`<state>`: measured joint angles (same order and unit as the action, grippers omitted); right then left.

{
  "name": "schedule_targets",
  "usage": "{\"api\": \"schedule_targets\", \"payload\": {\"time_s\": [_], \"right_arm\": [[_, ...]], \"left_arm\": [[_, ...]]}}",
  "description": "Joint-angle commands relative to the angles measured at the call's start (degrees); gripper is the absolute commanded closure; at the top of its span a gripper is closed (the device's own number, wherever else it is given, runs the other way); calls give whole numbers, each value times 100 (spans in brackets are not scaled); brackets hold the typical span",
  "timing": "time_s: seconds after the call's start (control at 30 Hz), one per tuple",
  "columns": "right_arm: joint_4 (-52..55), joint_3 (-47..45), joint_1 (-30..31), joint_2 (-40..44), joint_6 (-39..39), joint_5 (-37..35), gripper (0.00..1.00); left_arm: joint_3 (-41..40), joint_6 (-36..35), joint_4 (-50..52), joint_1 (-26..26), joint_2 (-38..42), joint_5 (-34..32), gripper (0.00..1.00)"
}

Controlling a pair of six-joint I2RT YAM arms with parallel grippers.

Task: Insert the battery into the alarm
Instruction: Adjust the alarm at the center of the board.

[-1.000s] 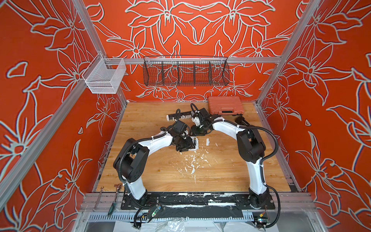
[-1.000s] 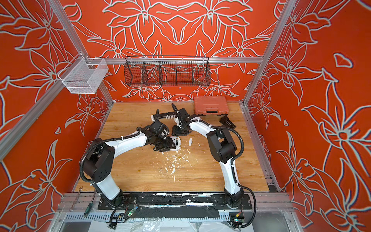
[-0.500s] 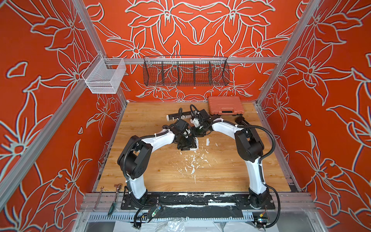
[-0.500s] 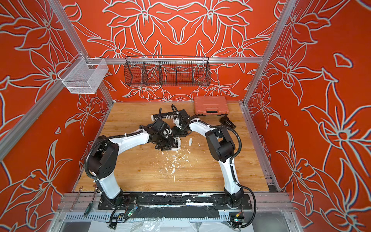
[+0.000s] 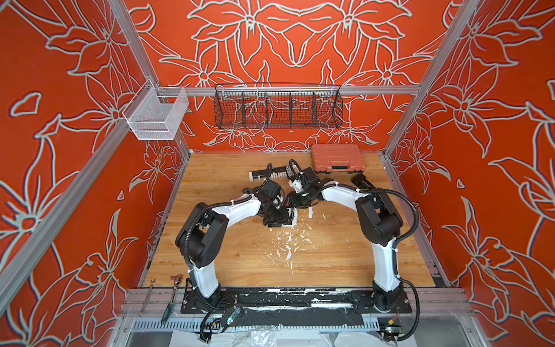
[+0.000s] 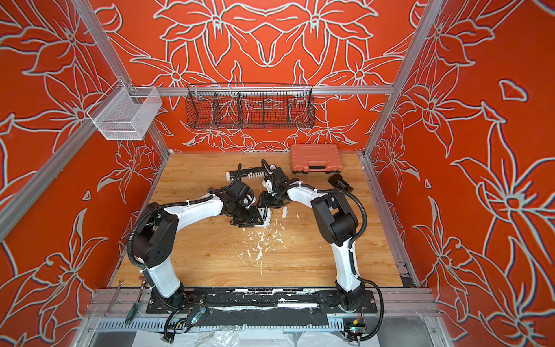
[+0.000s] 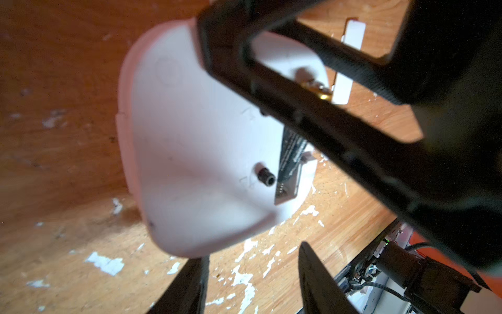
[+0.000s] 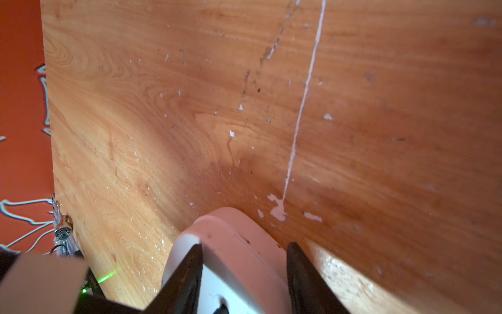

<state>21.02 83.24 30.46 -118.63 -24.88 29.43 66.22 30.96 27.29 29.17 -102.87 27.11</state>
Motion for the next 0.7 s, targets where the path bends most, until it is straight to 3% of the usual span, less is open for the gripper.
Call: {"api": "schedule_targets", "payload": {"time_s": [0.0, 0.67], "right_arm": [[70, -175, 4, 207, -157, 28, 48], [-84, -976, -31, 873, -1126, -17, 47]], "left_arm": [[-47, -104, -10, -43, 53, 110, 49], [606, -651, -41, -254, -441, 135, 48]]}}
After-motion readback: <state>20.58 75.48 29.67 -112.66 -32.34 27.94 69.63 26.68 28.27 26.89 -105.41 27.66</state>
